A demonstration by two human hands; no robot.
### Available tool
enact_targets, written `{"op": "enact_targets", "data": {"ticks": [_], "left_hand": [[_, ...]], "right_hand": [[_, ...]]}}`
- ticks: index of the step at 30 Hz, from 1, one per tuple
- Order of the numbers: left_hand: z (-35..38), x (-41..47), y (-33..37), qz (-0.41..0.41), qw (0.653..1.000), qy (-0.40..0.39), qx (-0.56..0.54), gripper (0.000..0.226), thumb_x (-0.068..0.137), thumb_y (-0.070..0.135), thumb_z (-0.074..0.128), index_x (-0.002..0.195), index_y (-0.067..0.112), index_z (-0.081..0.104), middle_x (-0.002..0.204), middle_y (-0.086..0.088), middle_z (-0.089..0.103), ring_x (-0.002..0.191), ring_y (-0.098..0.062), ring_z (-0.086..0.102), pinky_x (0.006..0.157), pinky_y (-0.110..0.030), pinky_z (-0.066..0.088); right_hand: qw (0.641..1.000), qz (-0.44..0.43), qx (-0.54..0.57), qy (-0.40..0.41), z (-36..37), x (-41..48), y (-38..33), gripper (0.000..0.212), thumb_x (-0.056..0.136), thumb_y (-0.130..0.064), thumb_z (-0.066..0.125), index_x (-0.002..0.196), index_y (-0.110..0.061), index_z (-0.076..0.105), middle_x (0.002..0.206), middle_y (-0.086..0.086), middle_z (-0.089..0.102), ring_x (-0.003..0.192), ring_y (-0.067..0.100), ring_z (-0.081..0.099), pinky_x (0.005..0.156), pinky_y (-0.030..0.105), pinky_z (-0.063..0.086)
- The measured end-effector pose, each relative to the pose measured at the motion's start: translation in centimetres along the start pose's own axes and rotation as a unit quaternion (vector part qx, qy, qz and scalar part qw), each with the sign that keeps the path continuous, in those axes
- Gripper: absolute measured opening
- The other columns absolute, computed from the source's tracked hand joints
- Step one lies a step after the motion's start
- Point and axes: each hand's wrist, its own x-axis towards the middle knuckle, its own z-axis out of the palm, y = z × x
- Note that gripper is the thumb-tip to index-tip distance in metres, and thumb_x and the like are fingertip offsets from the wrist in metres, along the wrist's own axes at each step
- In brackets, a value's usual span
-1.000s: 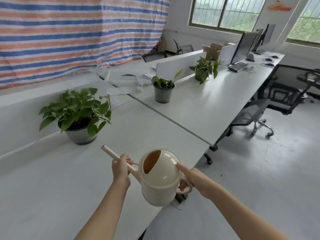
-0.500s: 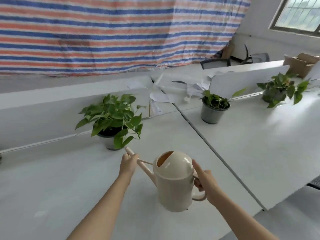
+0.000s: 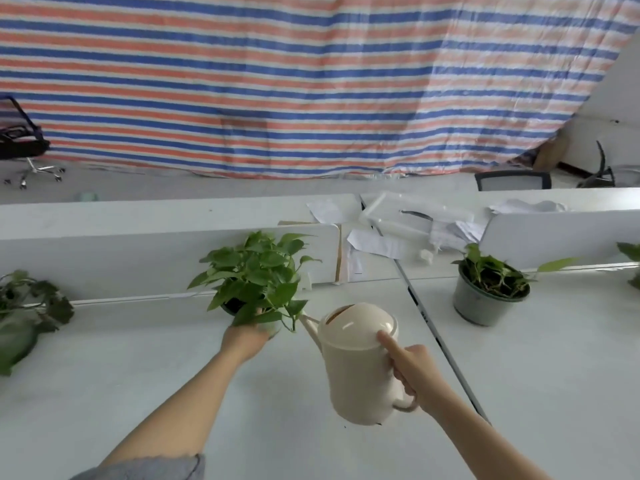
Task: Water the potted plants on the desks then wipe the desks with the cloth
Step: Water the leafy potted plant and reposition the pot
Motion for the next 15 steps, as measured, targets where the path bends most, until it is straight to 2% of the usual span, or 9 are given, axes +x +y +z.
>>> {"op": "enact_targets", "data": {"ticks": [4,7,10,13,15], "left_hand": [[-0.7,0.2,-2.4,0.058,0.992,0.039,0.104,0.058,0.092,0.039,0.043,0.145,0.022,0.026,0.154,-0.004,0.025,0.140,-0.027,0.028,0.114,-0.038,0.025],[-1.1,0.4,-3.5,0.075,0.979,0.010,0.190,0.059,0.091,0.030,0.043,0.145,0.018,0.023,0.156,-0.005,0.017,0.141,-0.027,0.025,0.116,-0.038,0.023],[-0.9,0.1,-3.1,0.065,0.969,-0.014,0.238,0.057,0.092,0.032,0.040,0.143,0.012,0.025,0.153,-0.012,0.024,0.139,-0.027,0.027,0.115,-0.034,0.024],[-0.9,0.4,-2.9,0.077,0.960,-0.027,0.270,0.067,0.092,0.036,0.038,0.148,0.013,0.010,0.158,-0.009,0.008,0.146,-0.026,0.010,0.120,-0.037,0.011],[-1.2,0.4,-3.0,0.088,0.966,-0.023,0.243,0.074,0.088,0.034,0.045,0.149,0.019,0.005,0.158,-0.006,0.002,0.144,-0.028,0.014,0.118,-0.039,0.018]], "right_hand": [[0.997,-0.036,-0.069,0.001,-1.1,-0.1,-1.6,0.058,0.077,-0.050,0.062,0.045,-0.014,0.030,0.033,-0.006,0.029,0.033,0.013,0.024,0.047,0.023,0.034],[0.993,-0.068,-0.096,0.008,-1.8,0.1,-2.2,0.059,0.078,-0.049,0.062,0.044,-0.015,0.028,0.031,-0.008,0.028,0.031,0.011,0.020,0.047,0.023,0.026],[0.990,-0.081,-0.109,0.021,-1.7,0.5,-2.7,0.059,0.079,-0.046,0.062,0.043,-0.014,0.029,0.031,-0.007,0.028,0.028,0.010,0.020,0.041,0.019,0.020],[0.988,-0.088,-0.110,0.055,-1.5,0.9,-3.4,0.060,0.078,-0.047,0.064,0.041,-0.014,0.029,0.036,-0.002,0.029,0.030,0.012,0.021,0.041,0.021,0.019],[0.984,-0.098,-0.123,0.080,-1.1,1.2,-3.8,0.061,0.077,-0.048,0.064,0.042,-0.015,0.027,0.044,0.002,0.027,0.034,0.014,0.021,0.047,0.025,0.019]]}}
